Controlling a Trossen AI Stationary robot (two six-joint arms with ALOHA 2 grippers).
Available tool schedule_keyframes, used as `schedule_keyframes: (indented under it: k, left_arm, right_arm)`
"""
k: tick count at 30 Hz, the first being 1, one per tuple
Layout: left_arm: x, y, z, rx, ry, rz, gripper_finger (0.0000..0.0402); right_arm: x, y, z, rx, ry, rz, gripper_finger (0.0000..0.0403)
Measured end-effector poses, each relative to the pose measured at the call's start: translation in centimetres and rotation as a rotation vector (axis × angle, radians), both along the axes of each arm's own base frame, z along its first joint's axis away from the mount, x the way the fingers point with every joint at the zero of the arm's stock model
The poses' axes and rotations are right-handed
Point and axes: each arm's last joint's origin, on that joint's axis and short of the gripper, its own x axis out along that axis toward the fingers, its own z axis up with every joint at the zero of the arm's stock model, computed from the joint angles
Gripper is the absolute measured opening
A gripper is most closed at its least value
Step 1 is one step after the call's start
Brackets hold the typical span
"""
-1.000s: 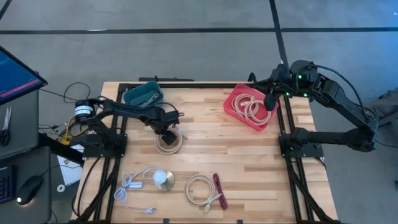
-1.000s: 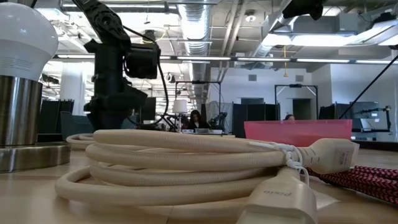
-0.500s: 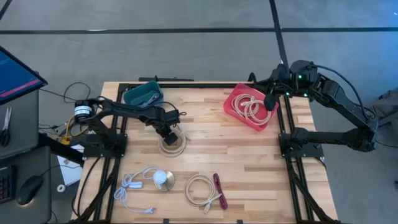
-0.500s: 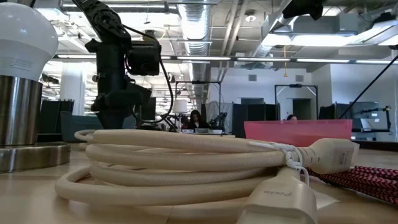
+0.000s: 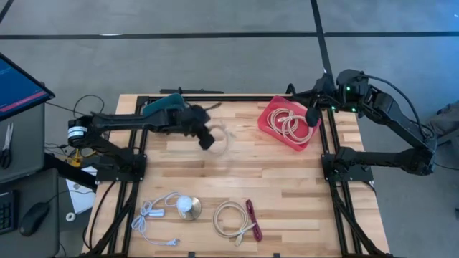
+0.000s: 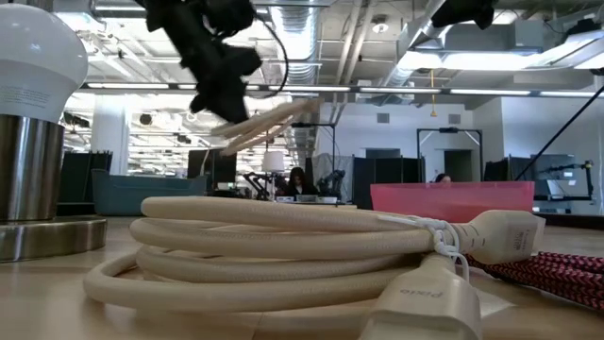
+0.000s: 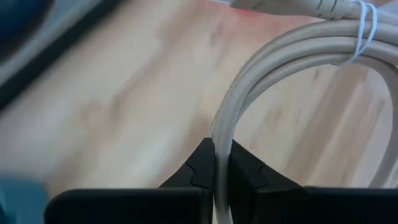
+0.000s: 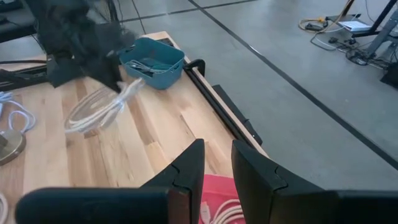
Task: Pick & Place USB Port
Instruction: Put the white charger cable into pink bin
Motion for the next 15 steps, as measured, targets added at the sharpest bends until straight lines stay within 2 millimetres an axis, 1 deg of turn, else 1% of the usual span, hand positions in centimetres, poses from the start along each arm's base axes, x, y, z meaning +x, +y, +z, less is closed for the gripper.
schedule_keyframes:
  k: [4,8,11,14,15]
  left_arm:
    - [1.0,1.6,1.9,0.076,-0.138,0.012,0.0017]
    - [1.9,3.3,2.9,0.125,-0.247,0.036,0.0017]
    - [3.0,4.4,3.3,0.132,-0.321,0.027,0.0017]
    - [4.5,5.3,2.8,0.116,-0.342,0.003,0.0017]
    - [5.3,5.6,2.6,0.120,-0.346,-0.013,0.0017]
  right_arm:
    - [-0.3,0.2,0.1,-0.004,-0.008,-0.001,0.0074]
    - [-0.5,0.2,0.2,-0.011,-0.010,-0.014,0.0074]
    - [-0.6,0.2,0.2,-0.020,-0.004,-0.037,0.0074]
    - [-0.8,0.3,0.2,-0.018,-0.002,-0.047,0.0074]
    - [-0.8,0.3,0.2,-0.018,-0.004,-0.048,0.0074]
